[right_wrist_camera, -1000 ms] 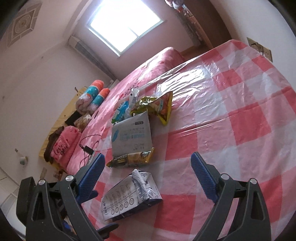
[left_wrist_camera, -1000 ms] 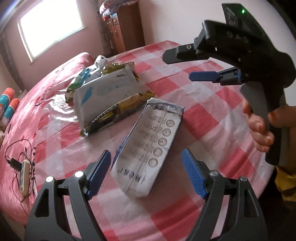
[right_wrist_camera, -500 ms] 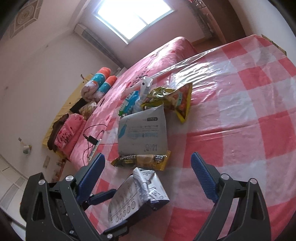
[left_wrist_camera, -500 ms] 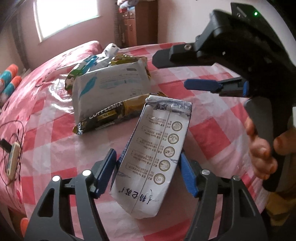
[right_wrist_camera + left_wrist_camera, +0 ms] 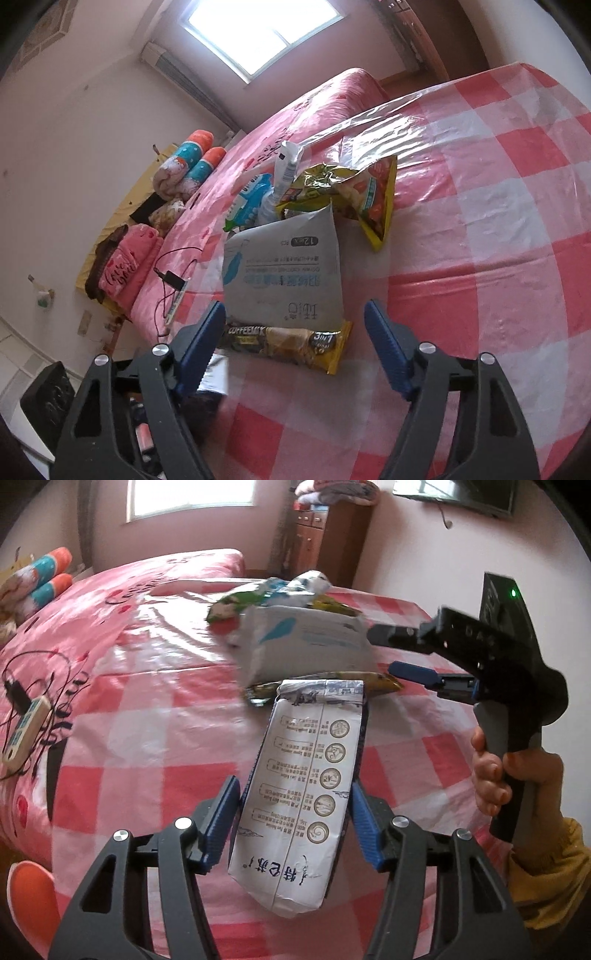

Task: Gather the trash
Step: 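Grasp the silver milk pouch with the left tool while the right tool approaches the yellow snack wrapper, then grasp the brown coffee stick with the right tool while the left tool holds the pouch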

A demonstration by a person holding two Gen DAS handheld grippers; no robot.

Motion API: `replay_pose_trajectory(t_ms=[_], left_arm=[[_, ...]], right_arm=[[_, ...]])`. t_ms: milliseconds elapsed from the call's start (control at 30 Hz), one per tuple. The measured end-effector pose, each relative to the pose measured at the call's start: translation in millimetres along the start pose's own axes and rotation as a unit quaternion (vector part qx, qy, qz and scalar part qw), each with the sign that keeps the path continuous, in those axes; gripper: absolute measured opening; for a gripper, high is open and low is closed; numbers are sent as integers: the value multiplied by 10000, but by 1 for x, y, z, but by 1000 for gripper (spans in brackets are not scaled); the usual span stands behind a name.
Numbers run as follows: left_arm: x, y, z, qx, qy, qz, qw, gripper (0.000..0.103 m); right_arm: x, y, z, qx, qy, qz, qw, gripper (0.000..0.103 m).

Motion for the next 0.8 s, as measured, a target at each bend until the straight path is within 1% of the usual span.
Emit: replay_pose_trajectory(t_ms=[67,133,167,233,267,433,533,600,700,800], left_arm=[[-11,-3,0,37,-94,32,9999,59],[-22,-4,0,55,-197,32,9998,59],[-24,-4,-1,63,-226,33,9997,59],[-31,-8,-3,97,-273,57,9996,59],[-35,-8,-4,112,-297,63,9995,59],[-50,-13,-6,216,-383,100,9990,59],[-58,-16,-9,242,-454,93,9986,59],[-64,-18,-11,259,-498,129,9983,59],[-73,-19,-13,277,-579,153,9978,59],[-82,-23,-16,306,-669,154,9972,59]], right_arm=[[1,2,0,-18,-6,-26,10000,72],[0,6,-3,-106,36,103,9999,71],[0,7,-4,-156,18,99,9998,71],[-1,11,-6,-229,-73,-72,9997,71],[0,13,-8,-281,-80,-89,9995,71],[-12,17,-17,-437,-309,-142,9985,72],[-22,18,-24,-536,-393,-35,9978,72],[-29,20,-31,-671,-444,-11,9968,72],[-50,25,-53,-1009,-685,61,9925,72],[-69,26,-70,-1283,-778,304,9882,72]])
Point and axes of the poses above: each gripper's, at about its wrist camera, not at the fingertips, and y roughly the way its jaws point, x to its right, z to its top, the point moved 9 cm from there along y, roughly the way its jaws point, and after that the axes turned 7 degrees about z, right-handed, at the moved point
